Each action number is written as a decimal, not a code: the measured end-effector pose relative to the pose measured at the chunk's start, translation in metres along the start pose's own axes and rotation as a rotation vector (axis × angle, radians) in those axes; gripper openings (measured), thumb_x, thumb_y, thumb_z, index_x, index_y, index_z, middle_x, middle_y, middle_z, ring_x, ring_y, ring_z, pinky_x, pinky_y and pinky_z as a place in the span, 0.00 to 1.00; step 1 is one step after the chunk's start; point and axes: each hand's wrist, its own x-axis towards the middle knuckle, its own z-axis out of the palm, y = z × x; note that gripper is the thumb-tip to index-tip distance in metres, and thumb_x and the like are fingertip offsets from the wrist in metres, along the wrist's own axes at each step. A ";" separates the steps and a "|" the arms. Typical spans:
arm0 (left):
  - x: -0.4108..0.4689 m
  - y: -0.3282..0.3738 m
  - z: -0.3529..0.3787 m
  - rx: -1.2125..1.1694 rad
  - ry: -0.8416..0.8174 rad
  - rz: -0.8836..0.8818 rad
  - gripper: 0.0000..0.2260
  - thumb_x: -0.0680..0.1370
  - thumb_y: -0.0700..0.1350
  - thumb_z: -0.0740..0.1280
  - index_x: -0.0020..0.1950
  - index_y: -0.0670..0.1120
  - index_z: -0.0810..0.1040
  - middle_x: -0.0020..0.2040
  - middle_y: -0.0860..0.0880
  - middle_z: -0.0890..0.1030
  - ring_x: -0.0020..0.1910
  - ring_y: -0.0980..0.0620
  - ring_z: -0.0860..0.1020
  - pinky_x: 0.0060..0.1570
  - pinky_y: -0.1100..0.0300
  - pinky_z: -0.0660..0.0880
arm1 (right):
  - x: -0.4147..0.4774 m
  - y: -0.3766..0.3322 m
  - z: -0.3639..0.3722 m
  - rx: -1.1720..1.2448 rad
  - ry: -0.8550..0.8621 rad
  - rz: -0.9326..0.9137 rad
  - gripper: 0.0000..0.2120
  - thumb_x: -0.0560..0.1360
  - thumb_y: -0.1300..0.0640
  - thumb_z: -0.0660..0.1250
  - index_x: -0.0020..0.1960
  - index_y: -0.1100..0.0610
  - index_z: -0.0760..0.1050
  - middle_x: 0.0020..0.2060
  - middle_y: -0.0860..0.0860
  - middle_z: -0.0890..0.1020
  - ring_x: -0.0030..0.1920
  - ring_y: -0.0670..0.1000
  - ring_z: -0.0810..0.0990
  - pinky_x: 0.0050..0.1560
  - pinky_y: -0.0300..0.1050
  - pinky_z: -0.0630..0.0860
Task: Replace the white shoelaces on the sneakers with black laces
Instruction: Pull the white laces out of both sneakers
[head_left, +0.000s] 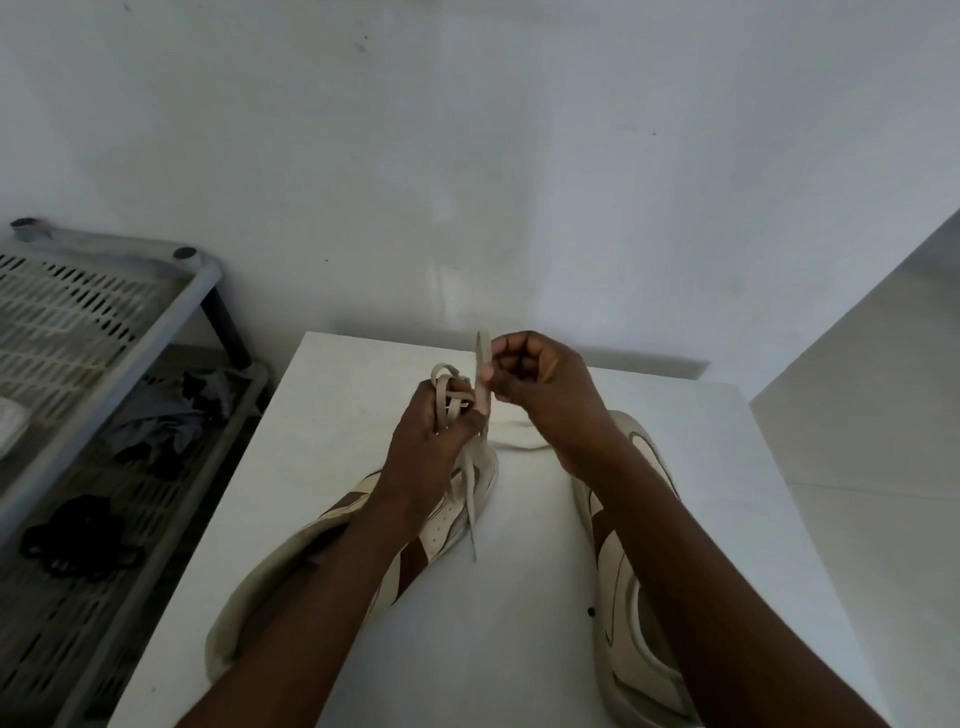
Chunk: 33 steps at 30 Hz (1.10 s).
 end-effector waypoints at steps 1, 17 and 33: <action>-0.001 0.001 0.001 0.010 -0.032 0.023 0.09 0.77 0.44 0.68 0.56 0.46 0.76 0.51 0.45 0.81 0.52 0.47 0.79 0.53 0.54 0.75 | -0.003 0.002 0.003 -0.042 -0.015 -0.015 0.08 0.73 0.67 0.70 0.48 0.56 0.79 0.38 0.47 0.83 0.41 0.45 0.82 0.45 0.38 0.77; -0.001 0.006 -0.001 -0.445 -0.108 0.014 0.08 0.71 0.41 0.59 0.36 0.39 0.75 0.23 0.50 0.68 0.23 0.55 0.64 0.24 0.65 0.63 | -0.032 0.059 -0.007 -0.440 -0.291 -0.004 0.38 0.71 0.65 0.71 0.75 0.49 0.60 0.68 0.46 0.72 0.66 0.39 0.69 0.64 0.35 0.66; 0.008 0.002 -0.008 -0.700 -0.073 0.043 0.10 0.67 0.37 0.56 0.29 0.44 0.75 0.33 0.45 0.74 0.35 0.49 0.75 0.39 0.58 0.75 | -0.047 0.038 0.017 0.129 -0.395 0.187 0.13 0.74 0.67 0.69 0.58 0.61 0.75 0.40 0.52 0.82 0.38 0.49 0.81 0.40 0.45 0.77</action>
